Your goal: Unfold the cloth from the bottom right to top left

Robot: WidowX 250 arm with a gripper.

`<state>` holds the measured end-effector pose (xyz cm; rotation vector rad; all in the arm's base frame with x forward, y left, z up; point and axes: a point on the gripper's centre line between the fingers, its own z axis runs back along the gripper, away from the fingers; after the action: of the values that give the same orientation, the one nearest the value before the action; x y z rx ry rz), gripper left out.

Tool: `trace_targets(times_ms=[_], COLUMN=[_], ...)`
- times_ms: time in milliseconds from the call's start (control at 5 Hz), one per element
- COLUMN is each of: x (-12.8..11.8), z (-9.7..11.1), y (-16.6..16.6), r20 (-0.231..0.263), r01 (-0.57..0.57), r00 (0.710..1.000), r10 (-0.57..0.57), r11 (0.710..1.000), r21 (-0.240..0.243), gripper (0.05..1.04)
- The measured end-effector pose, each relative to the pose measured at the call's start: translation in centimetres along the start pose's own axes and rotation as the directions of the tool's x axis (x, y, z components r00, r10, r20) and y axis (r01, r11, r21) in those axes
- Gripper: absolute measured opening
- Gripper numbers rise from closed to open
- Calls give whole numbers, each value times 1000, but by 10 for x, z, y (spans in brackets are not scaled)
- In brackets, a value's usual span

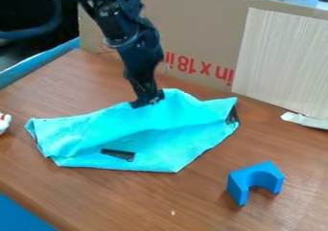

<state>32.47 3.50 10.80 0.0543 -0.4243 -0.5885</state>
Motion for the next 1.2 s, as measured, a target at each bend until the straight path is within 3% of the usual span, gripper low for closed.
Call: trace_targets(times_ms=[400, 1000, 1200], x=[-7, -13, -14], z=[-5, -6, -12], y=[52, 113, 126], r20=[-61, -102, -149], r01=[-122, -291, -319], r00=[990, 950, 935], r10=[124, 294, 322], r11=[992, 956, 947], r21=[35, 38, 39], gripper=[51, 51, 51])
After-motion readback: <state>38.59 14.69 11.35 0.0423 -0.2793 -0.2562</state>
